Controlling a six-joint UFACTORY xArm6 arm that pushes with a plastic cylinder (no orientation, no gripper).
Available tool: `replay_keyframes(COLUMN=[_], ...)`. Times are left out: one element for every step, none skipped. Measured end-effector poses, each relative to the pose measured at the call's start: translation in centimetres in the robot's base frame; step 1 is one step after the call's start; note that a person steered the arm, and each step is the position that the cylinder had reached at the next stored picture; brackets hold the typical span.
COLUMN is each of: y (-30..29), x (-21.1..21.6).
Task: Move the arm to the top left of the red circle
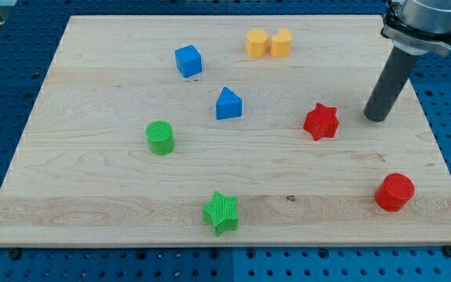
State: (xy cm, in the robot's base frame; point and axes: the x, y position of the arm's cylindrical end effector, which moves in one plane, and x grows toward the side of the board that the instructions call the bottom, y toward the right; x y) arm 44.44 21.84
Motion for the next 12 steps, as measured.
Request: replay_keyframes(y=[0.0,0.0,0.6,0.6,1.0,1.1,-0.1,-1.3,-1.9,-1.9,-1.9,-2.4], x=[0.5,0.6,0.9,0.9,1.5,3.1,4.1,4.2,4.5,5.9,7.0,7.0])
